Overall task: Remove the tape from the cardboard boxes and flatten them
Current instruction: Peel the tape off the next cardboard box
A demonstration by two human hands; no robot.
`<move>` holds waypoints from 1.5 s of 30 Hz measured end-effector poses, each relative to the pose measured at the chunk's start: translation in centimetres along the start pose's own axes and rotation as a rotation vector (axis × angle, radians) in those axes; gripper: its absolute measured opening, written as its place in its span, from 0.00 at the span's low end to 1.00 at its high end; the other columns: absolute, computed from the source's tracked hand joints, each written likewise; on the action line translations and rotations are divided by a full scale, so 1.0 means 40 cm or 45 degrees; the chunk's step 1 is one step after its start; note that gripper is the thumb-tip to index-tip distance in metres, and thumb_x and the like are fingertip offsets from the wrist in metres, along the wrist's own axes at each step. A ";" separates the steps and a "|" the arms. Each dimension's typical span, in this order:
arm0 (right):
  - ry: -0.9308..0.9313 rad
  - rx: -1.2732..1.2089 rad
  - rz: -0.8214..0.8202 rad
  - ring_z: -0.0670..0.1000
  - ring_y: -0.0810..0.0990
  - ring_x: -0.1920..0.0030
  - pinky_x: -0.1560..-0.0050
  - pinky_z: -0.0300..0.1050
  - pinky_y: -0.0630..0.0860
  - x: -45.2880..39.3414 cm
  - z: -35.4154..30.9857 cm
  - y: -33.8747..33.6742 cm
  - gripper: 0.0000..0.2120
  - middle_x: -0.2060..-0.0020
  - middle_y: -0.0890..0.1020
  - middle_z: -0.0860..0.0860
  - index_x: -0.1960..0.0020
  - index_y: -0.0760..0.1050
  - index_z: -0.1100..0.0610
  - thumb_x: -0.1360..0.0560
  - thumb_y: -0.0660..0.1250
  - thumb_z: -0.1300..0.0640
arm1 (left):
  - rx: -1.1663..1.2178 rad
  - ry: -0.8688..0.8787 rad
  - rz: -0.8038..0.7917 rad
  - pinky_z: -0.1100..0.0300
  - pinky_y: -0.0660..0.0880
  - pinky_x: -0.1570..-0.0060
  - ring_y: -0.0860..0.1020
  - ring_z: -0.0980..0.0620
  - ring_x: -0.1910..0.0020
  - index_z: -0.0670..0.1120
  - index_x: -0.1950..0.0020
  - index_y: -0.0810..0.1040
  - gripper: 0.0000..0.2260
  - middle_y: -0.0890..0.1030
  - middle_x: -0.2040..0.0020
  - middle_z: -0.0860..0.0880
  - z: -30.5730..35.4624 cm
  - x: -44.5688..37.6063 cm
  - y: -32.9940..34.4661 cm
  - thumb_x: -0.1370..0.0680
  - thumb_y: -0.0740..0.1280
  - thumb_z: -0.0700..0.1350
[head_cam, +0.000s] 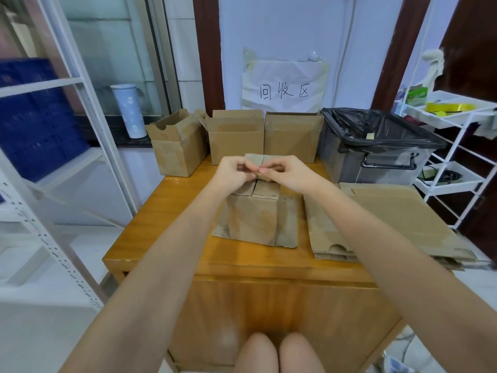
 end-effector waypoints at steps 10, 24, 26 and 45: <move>-0.006 0.011 0.047 0.40 0.79 0.55 0.50 0.31 0.75 -0.001 -0.014 0.011 0.15 0.53 0.81 0.47 0.42 0.79 0.58 0.26 0.71 0.53 | 0.199 0.053 0.022 0.64 0.78 0.49 0.82 0.54 0.56 0.42 0.67 0.74 0.13 0.83 0.56 0.44 -0.004 0.025 -0.020 0.28 0.70 0.28; 0.033 0.144 0.170 0.48 0.79 0.52 0.46 0.36 0.74 -0.013 -0.016 0.010 0.14 0.49 0.82 0.54 0.41 0.79 0.62 0.25 0.70 0.59 | 0.184 0.039 -0.009 0.60 0.76 0.45 0.79 0.52 0.50 0.46 0.57 0.69 0.15 0.79 0.52 0.48 -0.011 0.029 -0.008 0.29 0.75 0.36; 0.053 0.160 0.162 0.47 0.78 0.54 0.49 0.33 0.71 -0.015 -0.014 0.011 0.16 0.51 0.80 0.52 0.38 0.77 0.61 0.25 0.70 0.59 | 0.021 0.035 -0.044 0.59 0.75 0.43 0.77 0.51 0.46 0.48 0.53 0.69 0.18 0.76 0.49 0.49 -0.018 0.034 -0.002 0.31 0.77 0.41; 0.148 -0.008 0.230 0.49 0.79 0.57 0.52 0.42 0.76 -0.027 -0.005 -0.008 0.11 0.58 0.81 0.52 0.55 0.73 0.54 0.31 0.75 0.58 | -0.619 0.144 -0.335 0.52 0.65 0.32 0.71 0.52 0.37 0.54 0.40 0.79 0.13 0.75 0.39 0.52 -0.016 0.039 -0.063 0.25 0.71 0.48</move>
Point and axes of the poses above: each hand's wrist, its own x-axis away from the middle knuckle, its own y-axis out of the palm, z = x × y, the point moved 5 cm from there along -x, towards the middle knuckle
